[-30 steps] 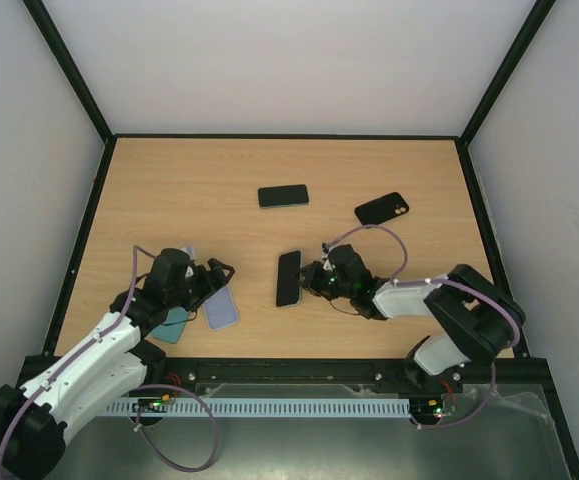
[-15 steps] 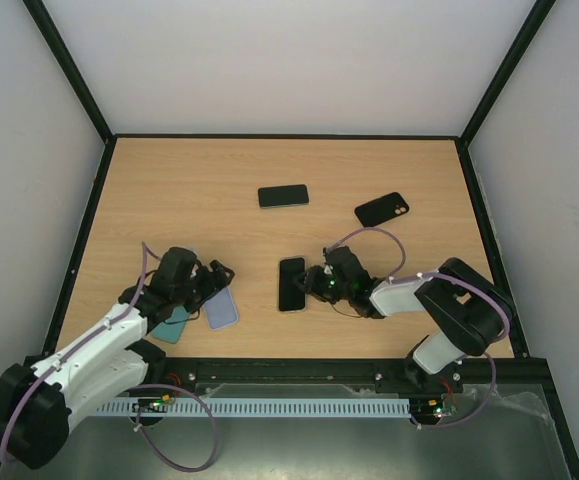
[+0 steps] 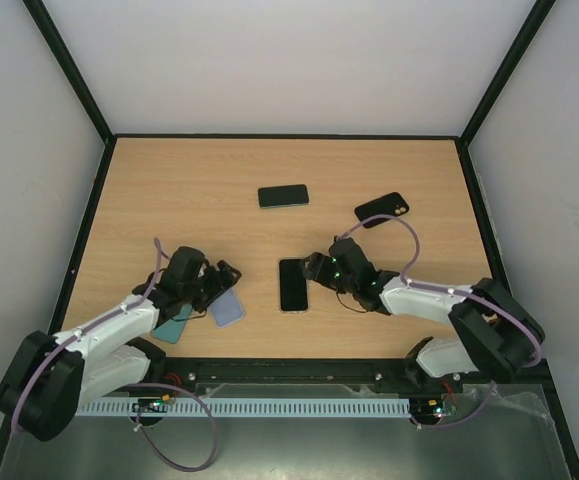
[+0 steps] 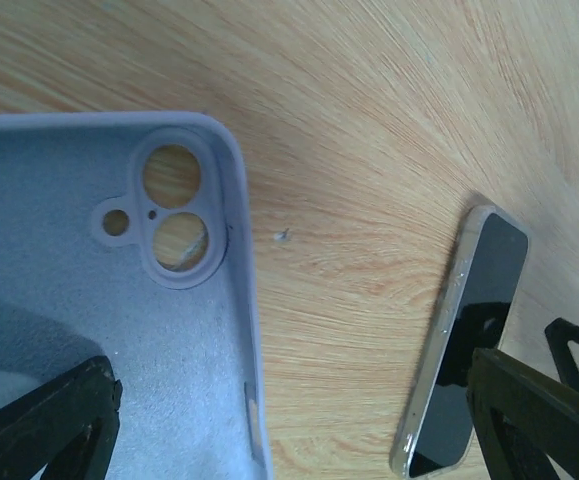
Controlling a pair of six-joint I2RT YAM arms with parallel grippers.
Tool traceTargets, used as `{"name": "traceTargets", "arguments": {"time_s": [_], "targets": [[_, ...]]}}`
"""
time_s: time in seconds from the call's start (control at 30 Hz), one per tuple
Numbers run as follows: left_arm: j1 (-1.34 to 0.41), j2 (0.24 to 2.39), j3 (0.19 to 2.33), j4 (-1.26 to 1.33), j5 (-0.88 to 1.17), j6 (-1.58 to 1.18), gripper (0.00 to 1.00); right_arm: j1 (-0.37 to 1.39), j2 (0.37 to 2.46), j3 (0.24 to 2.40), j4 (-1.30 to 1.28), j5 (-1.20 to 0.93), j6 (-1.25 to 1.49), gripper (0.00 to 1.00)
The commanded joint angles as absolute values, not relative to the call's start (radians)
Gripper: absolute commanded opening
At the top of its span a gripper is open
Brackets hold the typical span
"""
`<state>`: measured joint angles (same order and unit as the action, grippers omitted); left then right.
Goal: Put the phone into the phone case
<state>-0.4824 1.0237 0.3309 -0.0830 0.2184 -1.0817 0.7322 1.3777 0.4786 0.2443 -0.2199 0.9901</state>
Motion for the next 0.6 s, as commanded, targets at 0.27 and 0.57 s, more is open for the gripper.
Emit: {"name": "traceTargets", "arguments": {"time_s": [0.27, 0.57], "targets": [[-0.604, 1.249, 0.368, 0.146, 0.240, -1.172, 0.94, 0.728, 1.194, 0.579, 0.012, -0.045, 0.915, 0.87], [-0.628, 1.204, 0.512, -0.078, 0.086, -1.152, 0.95, 0.727, 1.109, 0.505, 0.062, -0.098, 0.942, 0.87]]}}
